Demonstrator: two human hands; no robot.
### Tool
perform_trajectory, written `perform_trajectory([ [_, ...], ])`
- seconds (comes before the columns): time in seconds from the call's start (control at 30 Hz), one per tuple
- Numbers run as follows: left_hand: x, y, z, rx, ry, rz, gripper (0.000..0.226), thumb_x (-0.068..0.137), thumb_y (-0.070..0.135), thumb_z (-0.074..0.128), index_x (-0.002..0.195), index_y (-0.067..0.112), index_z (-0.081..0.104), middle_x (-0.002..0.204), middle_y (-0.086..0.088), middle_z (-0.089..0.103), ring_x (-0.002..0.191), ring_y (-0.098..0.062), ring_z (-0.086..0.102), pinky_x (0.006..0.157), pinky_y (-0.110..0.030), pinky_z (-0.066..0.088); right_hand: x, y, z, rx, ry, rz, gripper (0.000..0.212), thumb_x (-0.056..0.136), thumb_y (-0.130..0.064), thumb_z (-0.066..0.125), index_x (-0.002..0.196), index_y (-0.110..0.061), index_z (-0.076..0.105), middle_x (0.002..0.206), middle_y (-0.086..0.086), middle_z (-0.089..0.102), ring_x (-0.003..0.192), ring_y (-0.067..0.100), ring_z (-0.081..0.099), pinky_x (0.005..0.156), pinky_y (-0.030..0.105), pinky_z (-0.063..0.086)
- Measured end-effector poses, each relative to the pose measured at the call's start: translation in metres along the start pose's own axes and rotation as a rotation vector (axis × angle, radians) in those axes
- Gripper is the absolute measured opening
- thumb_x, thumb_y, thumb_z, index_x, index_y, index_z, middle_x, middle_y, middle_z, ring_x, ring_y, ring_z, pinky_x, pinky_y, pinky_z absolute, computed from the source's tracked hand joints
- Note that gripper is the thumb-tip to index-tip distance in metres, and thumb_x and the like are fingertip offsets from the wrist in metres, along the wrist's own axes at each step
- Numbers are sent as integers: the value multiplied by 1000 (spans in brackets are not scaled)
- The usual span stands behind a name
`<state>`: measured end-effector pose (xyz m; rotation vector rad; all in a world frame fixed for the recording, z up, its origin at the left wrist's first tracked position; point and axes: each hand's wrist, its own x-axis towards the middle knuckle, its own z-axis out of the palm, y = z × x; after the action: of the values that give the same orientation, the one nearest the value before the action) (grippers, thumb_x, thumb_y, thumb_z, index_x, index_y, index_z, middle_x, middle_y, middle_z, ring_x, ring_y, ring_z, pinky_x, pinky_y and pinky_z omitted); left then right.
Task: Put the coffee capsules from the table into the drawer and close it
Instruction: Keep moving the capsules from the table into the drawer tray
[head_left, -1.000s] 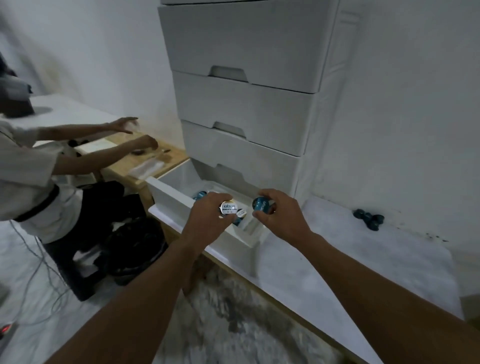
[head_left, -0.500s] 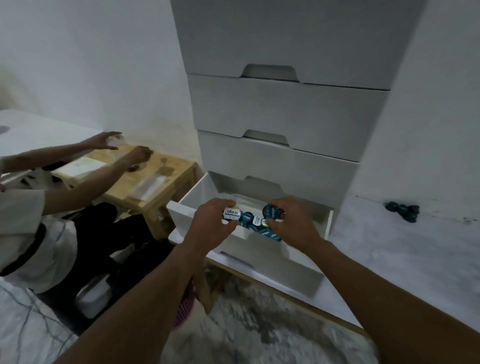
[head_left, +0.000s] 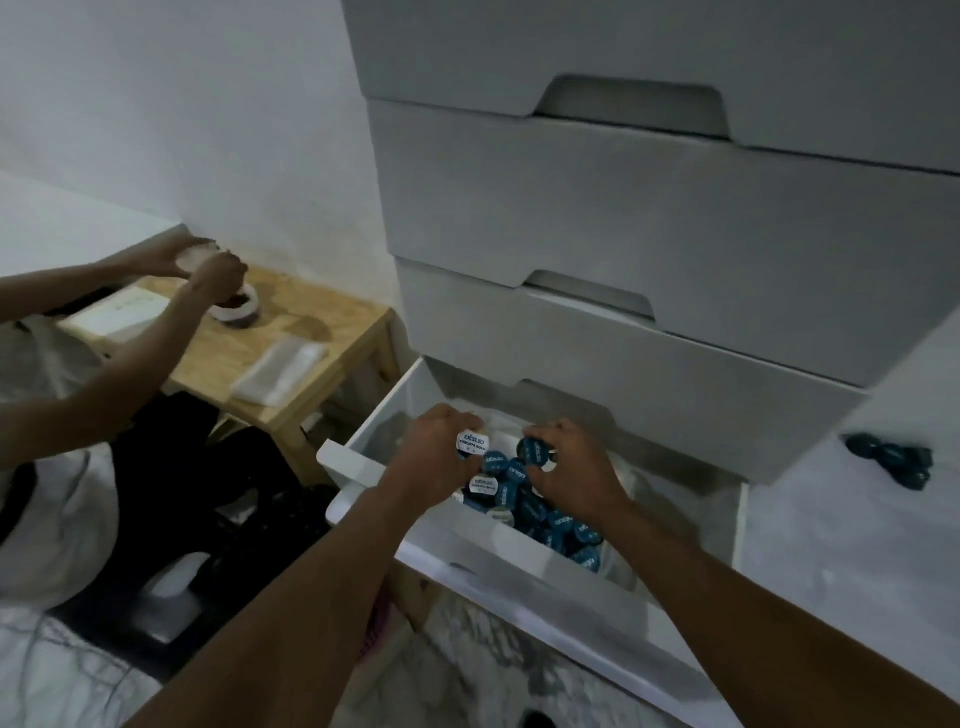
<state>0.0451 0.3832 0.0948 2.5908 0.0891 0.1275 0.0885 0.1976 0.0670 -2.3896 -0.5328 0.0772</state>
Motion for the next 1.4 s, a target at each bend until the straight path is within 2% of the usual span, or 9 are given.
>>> perform_trajectory([
  [0.1, 19, -11, 4, 62, -72, 36, 44, 76, 22, 76, 118, 18, 64, 117, -4, 61, 97, -18, 59, 83, -23, 44, 11, 4, 9, 28, -6, 45, 48, 78, -15, 72, 124, -16, 60, 112, 5, 56, 100, 19, 56, 88, 27, 47],
  [0.23, 46, -26, 7, 88, -136, 93, 44, 79, 26, 73, 121, 19, 61, 120, -3, 59, 103, -17, 55, 86, -21, 36, 25, 5, 19, 31, 26, 127, 47, 79, -11, 70, 125, -15, 60, 112, 6, 54, 101, 20, 56, 90, 26, 46],
  [0.33, 62, -37, 8, 99, -189, 174, 43, 81, 25, 71, 122, 18, 60, 121, -3, 57, 101, -15, 55, 84, -17, 29, 31, 1, 30, 26, 61, 193, 48, 78, -10, 71, 124, -13, 61, 109, 7, 55, 102, 21, 56, 94, 32, 48],
  [0.5, 85, -50, 19, 88, -274, 305, 45, 81, 21, 70, 124, 15, 58, 114, -6, 55, 97, -17, 56, 85, -21, 42, 38, -7, 45, -9, 112, 274, 47, 76, -8, 71, 122, -11, 62, 111, 10, 58, 103, 23, 57, 93, 32, 48],
  [0.6, 93, -52, 22, 90, -287, 352, 46, 82, 21, 69, 126, 14, 57, 114, -7, 56, 100, -20, 56, 89, -25, 44, 41, -11, 47, -3, 181, 321, 42, 75, -6, 71, 116, -8, 64, 110, 12, 59, 100, 25, 57, 90, 37, 50],
  [0.7, 97, -57, 29, 102, -321, 390, 44, 83, 20, 68, 126, 14, 57, 115, -8, 57, 102, -21, 56, 91, -26, 44, 42, -12, 53, -26, 203, 360, 40, 73, -5, 72, 112, -11, 63, 111, 9, 59, 100, 22, 56, 88, 32, 49],
  [0.9, 103, -60, 43, 125, -333, 413, 38, 85, 20, 64, 120, 10, 60, 118, -12, 59, 107, -24, 54, 94, -30, 42, 48, -5, 61, -68, 143, 414, 30, 73, -7, 72, 102, -14, 64, 105, 6, 60, 95, 21, 57, 81, 28, 48],
  [1.07, 110, -58, 49, 133, -329, 397, 44, 81, 16, 70, 122, 9, 57, 116, -11, 59, 104, -23, 56, 91, -30, 46, 55, -3, 65, -120, 141, 429, 32, 74, -8, 72, 105, -14, 65, 106, 8, 60, 95, 24, 58, 80, 27, 48],
  [1.4, 116, -54, 56, 209, -396, 437, 36, 83, 13, 67, 116, 6, 55, 114, -13, 56, 102, -25, 55, 86, -30, 47, 59, 0, 70, -161, 85, 449, 30, 78, -6, 68, 108, -12, 66, 106, 14, 60, 95, 29, 58, 74, 22, 39],
])
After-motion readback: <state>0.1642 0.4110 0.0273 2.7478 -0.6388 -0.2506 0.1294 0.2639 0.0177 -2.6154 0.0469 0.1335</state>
